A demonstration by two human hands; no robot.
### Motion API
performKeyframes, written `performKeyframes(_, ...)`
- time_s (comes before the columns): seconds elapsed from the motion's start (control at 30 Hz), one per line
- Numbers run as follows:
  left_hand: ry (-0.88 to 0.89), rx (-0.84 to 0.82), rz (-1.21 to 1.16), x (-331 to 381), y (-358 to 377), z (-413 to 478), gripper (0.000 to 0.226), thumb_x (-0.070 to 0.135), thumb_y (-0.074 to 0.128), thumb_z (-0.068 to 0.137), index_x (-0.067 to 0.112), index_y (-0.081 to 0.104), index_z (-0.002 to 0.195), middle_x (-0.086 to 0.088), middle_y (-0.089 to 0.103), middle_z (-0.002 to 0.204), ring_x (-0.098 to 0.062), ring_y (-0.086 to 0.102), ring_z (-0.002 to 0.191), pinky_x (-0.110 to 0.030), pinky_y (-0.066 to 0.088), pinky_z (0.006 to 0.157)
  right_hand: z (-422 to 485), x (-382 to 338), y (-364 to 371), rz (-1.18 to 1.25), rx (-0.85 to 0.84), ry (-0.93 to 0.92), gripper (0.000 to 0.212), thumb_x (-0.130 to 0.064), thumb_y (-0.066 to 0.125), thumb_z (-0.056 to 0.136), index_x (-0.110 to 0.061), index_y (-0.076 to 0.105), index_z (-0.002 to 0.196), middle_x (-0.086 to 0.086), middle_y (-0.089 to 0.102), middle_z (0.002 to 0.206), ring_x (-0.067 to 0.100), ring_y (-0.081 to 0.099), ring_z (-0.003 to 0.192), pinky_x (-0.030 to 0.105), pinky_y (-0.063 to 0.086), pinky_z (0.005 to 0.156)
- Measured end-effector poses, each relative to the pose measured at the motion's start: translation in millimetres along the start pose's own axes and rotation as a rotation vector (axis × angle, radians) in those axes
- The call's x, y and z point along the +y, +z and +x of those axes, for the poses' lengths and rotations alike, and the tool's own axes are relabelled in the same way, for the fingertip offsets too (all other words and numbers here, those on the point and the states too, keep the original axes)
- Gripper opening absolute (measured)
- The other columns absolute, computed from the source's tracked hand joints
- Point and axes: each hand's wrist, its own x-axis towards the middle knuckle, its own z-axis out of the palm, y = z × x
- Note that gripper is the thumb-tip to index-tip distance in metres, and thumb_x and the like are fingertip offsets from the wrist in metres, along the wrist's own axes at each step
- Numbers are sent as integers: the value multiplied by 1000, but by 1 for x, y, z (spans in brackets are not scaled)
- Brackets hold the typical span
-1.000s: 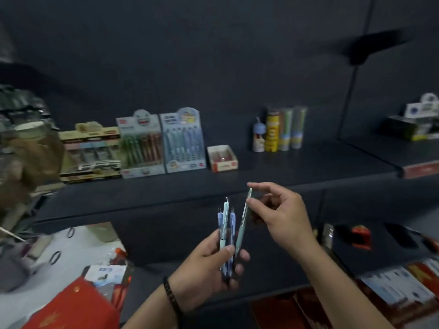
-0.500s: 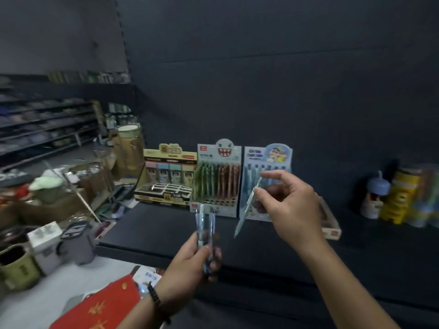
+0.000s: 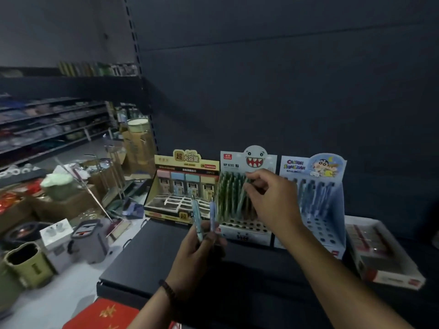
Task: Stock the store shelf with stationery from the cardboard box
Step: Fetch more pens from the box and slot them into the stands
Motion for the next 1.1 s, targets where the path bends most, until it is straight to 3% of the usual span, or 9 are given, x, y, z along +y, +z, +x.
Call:
performKeyframes(0.1,48,-16,146,-4,-6,22,20,13,46,110,9,59,125,-13,76,93,-25,67,82,-38,58,74,4,-4,13,-26,13,33,14,-20,79,95,-24,80,109,-25,66,82,-10,65,81,3,48,74)
performKeyframes(0.27,21,-91,128,-14,-10,31,22,14,45,111,8,56,128,-18,73,92,-29,62,73,-46,50,72,10,-7,32,-110,-42,44,16,-24,75,97,-25,79,113,-11,77,94,3,70,86,30,60,87)
performKeyframes(0.43,21,-126,65,-19,-13,30,25,8,43,111,9,56,133,-17,73,91,-28,61,70,-39,49,68,11,-3,41,-170,-128,58,19,-23,76,97,-25,78,116,-13,76,99,-6,65,83,10,50,81)
performKeyframes(0.53,42,-147,48,-19,-14,31,25,6,42,111,8,56,131,-20,74,95,-27,62,70,-40,50,67,10,1,42,-178,-199,85,13,-24,75,98,-28,79,110,-16,75,99,-8,64,83,26,60,87)
performKeyframes(0.67,17,-164,-28,-15,-11,32,22,7,41,111,5,52,130,-24,75,103,-27,59,67,-39,50,65,10,1,30,-136,-235,100,22,-28,68,103,-29,77,123,-10,79,110,4,74,77,36,64,86)
performKeyframes(0.77,-36,-167,-101,-12,0,32,17,7,42,111,5,51,125,-22,76,102,-25,53,65,-37,47,63,-1,0,16,-3,-177,124,24,-30,66,104,-31,75,126,-10,76,88,5,71,65,28,62,69)
performKeyframes(0.87,-24,-201,-118,-7,21,35,16,9,41,112,2,51,121,-18,73,91,-23,52,60,-36,42,60,-16,3,-4,102,-135,111,21,-37,72,99,-37,75,120,-10,71,83,5,70,78,25,59,73)
performKeyframes(0.97,21,-287,-92,-2,50,39,15,14,43,112,8,56,117,-11,68,86,-24,50,68,-36,42,61,-28,6,-28,204,-97,122,24,-27,79,94,-40,74,113,-10,72,85,4,71,84,20,56,76)
performKeyframes(1.1,60,-394,-25,-2,90,45,17,19,46,112,15,61,119,-3,64,83,-24,47,68,-39,41,64,-36,24,-60,154,40,172,31,-20,82,92,-44,71,108,-9,70,81,8,71,79,36,60,76)
